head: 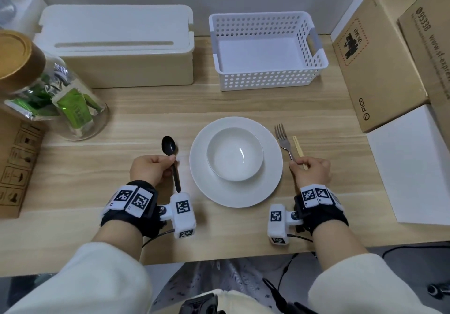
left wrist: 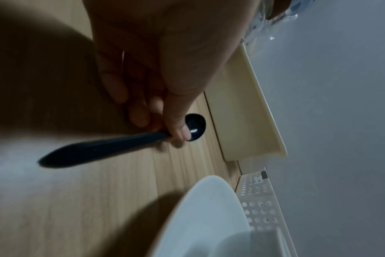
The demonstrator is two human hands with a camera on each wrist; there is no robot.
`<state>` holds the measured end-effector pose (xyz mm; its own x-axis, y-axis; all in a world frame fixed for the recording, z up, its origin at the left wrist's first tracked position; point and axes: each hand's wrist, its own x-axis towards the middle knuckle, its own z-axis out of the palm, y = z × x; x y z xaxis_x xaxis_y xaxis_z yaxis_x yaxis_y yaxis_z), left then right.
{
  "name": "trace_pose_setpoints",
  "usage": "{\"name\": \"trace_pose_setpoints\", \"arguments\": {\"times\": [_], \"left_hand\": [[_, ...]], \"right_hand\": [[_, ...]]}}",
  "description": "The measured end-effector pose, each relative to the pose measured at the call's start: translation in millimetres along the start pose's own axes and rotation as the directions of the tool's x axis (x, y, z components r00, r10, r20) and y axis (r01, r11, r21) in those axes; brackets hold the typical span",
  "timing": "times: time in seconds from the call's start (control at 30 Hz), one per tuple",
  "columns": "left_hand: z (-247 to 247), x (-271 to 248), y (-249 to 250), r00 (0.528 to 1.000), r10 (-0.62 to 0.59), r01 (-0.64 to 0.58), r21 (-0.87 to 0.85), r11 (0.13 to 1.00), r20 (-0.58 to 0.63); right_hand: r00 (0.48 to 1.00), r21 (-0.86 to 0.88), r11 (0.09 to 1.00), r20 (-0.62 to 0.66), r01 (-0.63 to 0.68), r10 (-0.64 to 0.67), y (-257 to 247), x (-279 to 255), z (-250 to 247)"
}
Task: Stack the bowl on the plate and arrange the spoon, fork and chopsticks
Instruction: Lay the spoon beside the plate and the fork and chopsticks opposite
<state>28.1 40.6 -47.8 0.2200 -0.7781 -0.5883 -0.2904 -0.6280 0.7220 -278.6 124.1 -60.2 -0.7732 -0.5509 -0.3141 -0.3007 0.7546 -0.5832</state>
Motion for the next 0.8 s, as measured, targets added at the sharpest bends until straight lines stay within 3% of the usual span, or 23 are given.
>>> {"name": "trace_pose_setpoints", "arguments": {"times": [0.23, 0.47, 0.8], "left_hand": [[-3, 2, 0, 1.000, 0.013, -0.013, 0.045, 0.999, 0.013], [1, 7, 4, 0.998, 0.054, -0.056, 0.046, 0.997, 0.043], [1, 11, 6, 0.998, 0.049, -0.052, 0.067, 0.996, 0.048]], "right_hand": [[0.999, 0.040, 0.999, -0.033, 0.000, 0.001, 0, 6, 3], [0.994, 0.024, 0.993, -0.001, 0.112, -0.112, -3, 22, -1], [0.972, 0.026, 0.973, -0.061, 0.228, -0.226, -2, 21, -5]]}}
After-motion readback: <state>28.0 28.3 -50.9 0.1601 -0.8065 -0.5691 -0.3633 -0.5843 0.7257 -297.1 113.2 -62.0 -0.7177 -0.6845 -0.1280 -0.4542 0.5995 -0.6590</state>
